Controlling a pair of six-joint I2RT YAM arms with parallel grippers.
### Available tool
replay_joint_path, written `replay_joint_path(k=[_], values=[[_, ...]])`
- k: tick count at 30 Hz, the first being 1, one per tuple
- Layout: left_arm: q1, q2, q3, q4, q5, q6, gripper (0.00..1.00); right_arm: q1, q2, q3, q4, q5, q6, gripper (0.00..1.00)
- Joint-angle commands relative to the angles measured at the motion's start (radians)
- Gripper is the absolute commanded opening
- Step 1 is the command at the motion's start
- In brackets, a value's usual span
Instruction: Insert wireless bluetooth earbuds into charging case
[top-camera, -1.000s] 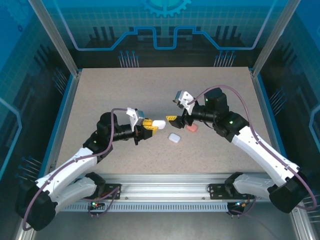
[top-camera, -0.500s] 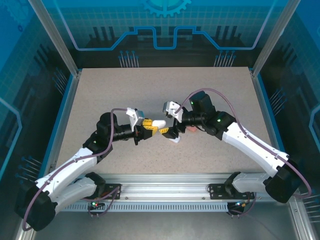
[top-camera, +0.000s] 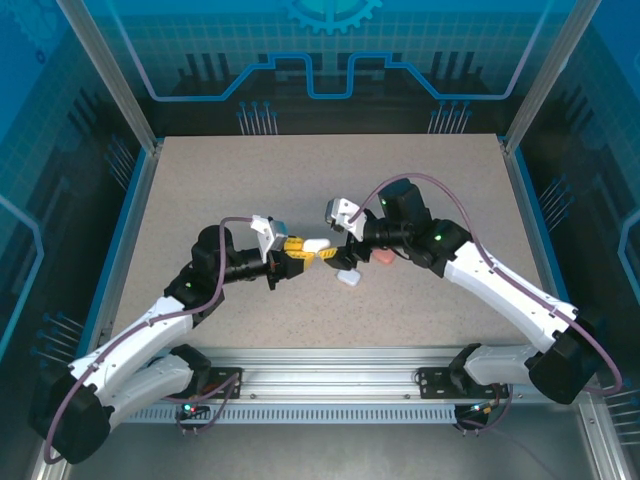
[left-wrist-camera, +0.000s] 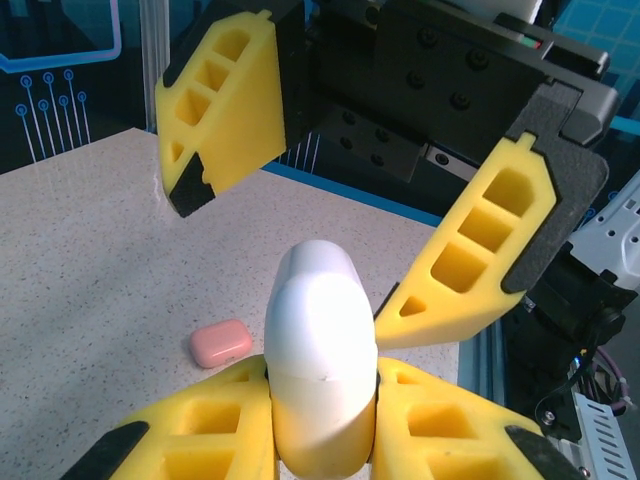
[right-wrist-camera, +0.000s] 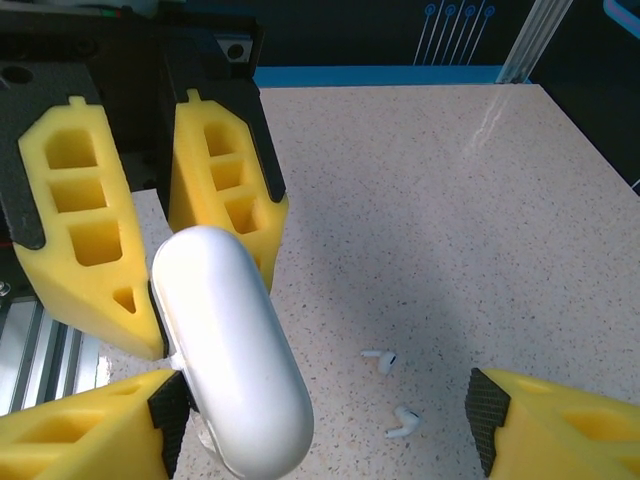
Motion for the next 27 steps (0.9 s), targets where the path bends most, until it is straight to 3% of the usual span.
replay_joint_path(k=[1, 10, 21, 27], values=[[-0.007, -0.016, -0.01, -0.021, 0.018, 0.03, 0.08, -0.024, -0.007, 0.042, 0.006, 0.007, 0.015, 0.76], [-0.007, -0.014, -0.013, -0.024, 0.019, 0.034, 0.08, -0.028, 0.006, 0.048, 0.008, 0.009, 0.025, 0.75], [-0.007, -0.017, -0.015, -0.017, 0.025, 0.024, 0.08, -0.058, 0.038, 0.094, 0.001, 0.095, 0.064, 0.75], [-0.007, -0.017, -0.016, -0.015, 0.021, 0.022, 0.08, -0.069, 0.023, 0.09, 0.01, 0.057, 0.076, 0.76]])
